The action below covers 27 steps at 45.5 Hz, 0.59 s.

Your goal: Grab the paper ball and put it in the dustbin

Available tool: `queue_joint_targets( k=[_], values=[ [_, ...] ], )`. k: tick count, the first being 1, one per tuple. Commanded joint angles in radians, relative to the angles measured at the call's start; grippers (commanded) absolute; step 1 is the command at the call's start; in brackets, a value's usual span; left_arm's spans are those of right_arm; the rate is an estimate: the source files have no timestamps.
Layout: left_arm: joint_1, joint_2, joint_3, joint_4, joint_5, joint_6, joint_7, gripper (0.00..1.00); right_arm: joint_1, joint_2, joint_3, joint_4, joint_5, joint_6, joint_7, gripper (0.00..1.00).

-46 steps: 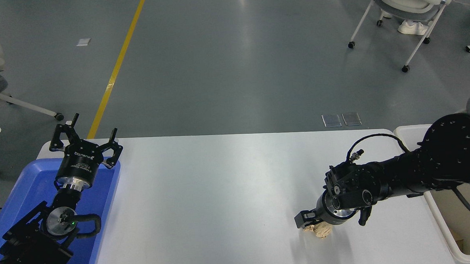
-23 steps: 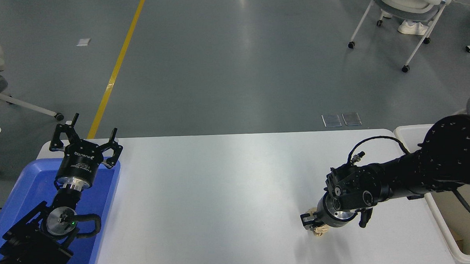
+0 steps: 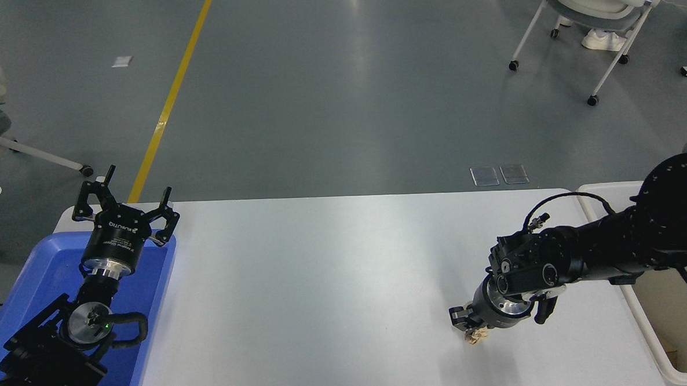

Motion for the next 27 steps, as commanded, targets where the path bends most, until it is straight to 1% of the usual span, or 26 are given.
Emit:
queue_joint_targets(
  k=[1,7,13,16,20,27],
  values=[
    [0.000,0.000,0.000,0.000,0.000,0.000,0.000,1.00,0.013,-0.010,-0.004,0.008,0.035,0.004,0.000,0.00],
    [0.000,0.000,0.000,0.000,0.000,0.000,0.000,1.00,0.032,-0.016,-0.003,0.011,0.036,0.004,0.001,0.00],
    [0.000,0.000,0.000,0.000,0.000,0.000,0.000,1.00,0.095,-0.045,-0.004,0.072,0.039,0.004,0.001,0.00],
    [0.000,0.000,0.000,0.000,0.000,0.000,0.000,1.00,0.133,-0.059,-0.006,0.103,0.071,0.007,0.000,0.00],
    [0.000,0.000,0.000,0.000,0.000,0.000,0.000,1.00,0.197,-0.111,-0.007,0.165,0.130,0.024,0.001,0.00],
    [0.000,0.000,0.000,0.000,0.000,0.000,0.000,1.00,0.358,-0.146,-0.040,0.291,0.151,0.069,0.000,0.00]
  ],
)
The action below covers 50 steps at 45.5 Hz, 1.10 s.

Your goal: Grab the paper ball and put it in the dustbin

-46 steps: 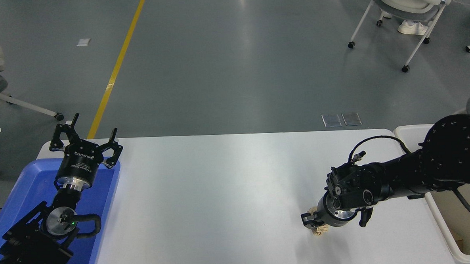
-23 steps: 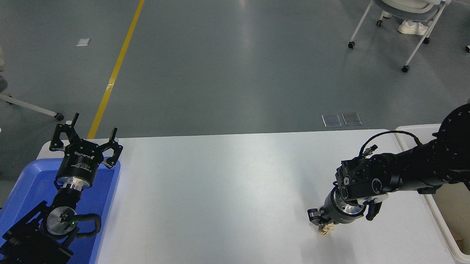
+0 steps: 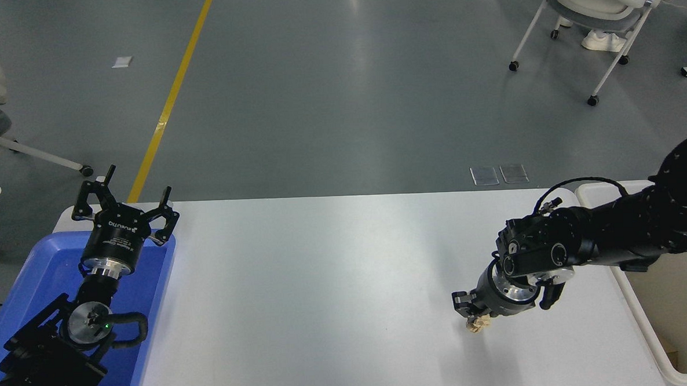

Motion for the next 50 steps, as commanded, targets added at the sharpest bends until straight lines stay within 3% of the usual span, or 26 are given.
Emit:
queue_joint_targets(
  k=[1,13,24,50],
  values=[
    [0.000,0.000,0.000,0.000,0.000,0.000,0.000,1.00,0.221,-0.070,-0.032,0.172,0.064,0.056,-0.001,0.00],
    [0.000,0.000,0.000,0.000,0.000,0.000,0.000,1.00,0.515,-0.093,-0.082,0.226,0.264,0.335,-0.001,0.00],
    [0.000,0.000,0.000,0.000,0.000,0.000,0.000,1.00,0.758,-0.141,-0.154,0.263,0.328,0.509,0.001,0.00],
    [0.000,0.000,0.000,0.000,0.000,0.000,0.000,1.00,0.996,-0.164,-0.213,0.271,0.351,0.512,0.003,0.00]
  ],
)
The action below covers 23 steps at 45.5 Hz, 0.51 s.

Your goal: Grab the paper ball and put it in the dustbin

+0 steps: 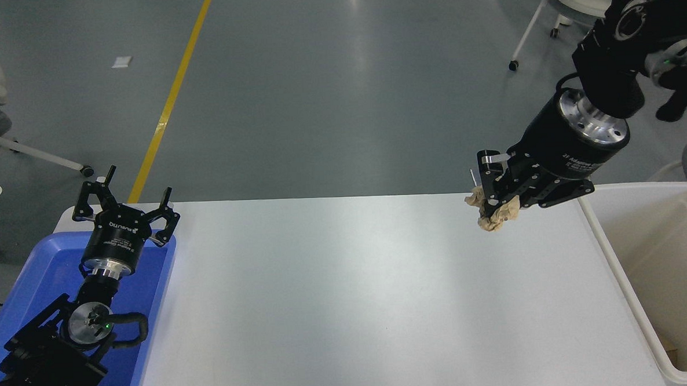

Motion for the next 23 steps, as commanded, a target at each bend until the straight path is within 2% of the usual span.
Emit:
queue_joint_targets(
  k=[1,8,17,20,23],
  values=[
    [0.000,0.000,0.000,0.000,0.000,0.000,0.000,1.00,0.059,-0.006,-0.014,0.004,0.010,0.012,0.000,0.00],
    [0.000,0.000,0.000,0.000,0.000,0.000,0.000,1.00,0.044,-0.006,-0.033,0.001,0.010,0.012,0.000,0.00],
    [0.000,0.000,0.000,0.000,0.000,0.000,0.000,1.00,-0.020,-0.012,-0.258,-0.031,0.018,0.012,0.000,0.00],
    [0.000,0.000,0.000,0.000,0.000,0.000,0.000,1.00,-0.060,-0.054,-0.338,-0.048,0.028,0.006,0.000,0.00],
    [0.000,0.000,0.000,0.000,0.000,0.000,0.000,1.00,-0.120,-0.133,-0.387,-0.082,0.032,-0.064,0.000,0.00]
  ],
)
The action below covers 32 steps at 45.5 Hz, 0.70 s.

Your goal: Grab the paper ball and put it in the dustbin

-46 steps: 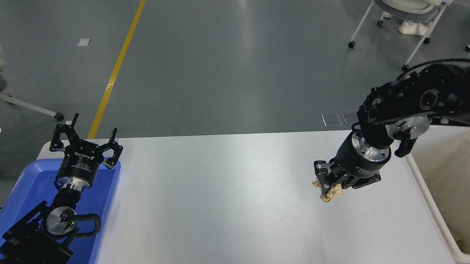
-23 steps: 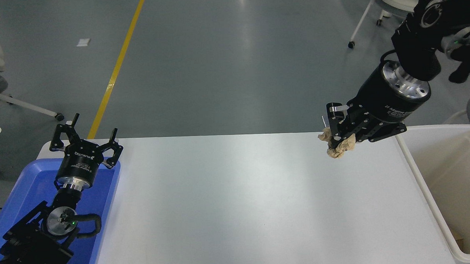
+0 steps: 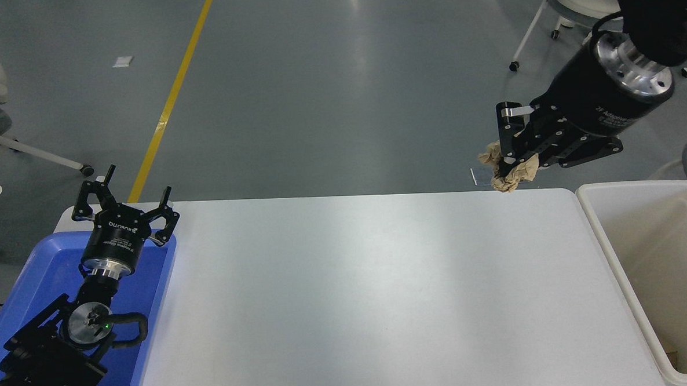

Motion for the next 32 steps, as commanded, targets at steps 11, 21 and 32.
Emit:
queue_joint_targets(
  k=[11,21,32],
  values=[
    [0.002,0.000,0.000,0.000,0.000,0.000,-0.002,1.00,-0.423,-0.340,-0.179,-0.314,-0.001,-0.250,0.000,0.00],
    [0.003,0.000,-0.002,0.000,-0.002,0.000,-0.005,1.00,-0.987,-0.348,0.107,-0.754,0.019,-0.425,0.002,0.00],
    [0.003,0.000,-0.002,0.000,-0.003,0.000,-0.006,1.00,-1.515,-0.282,0.474,-1.231,-0.027,-0.514,0.003,0.00]
  ],
)
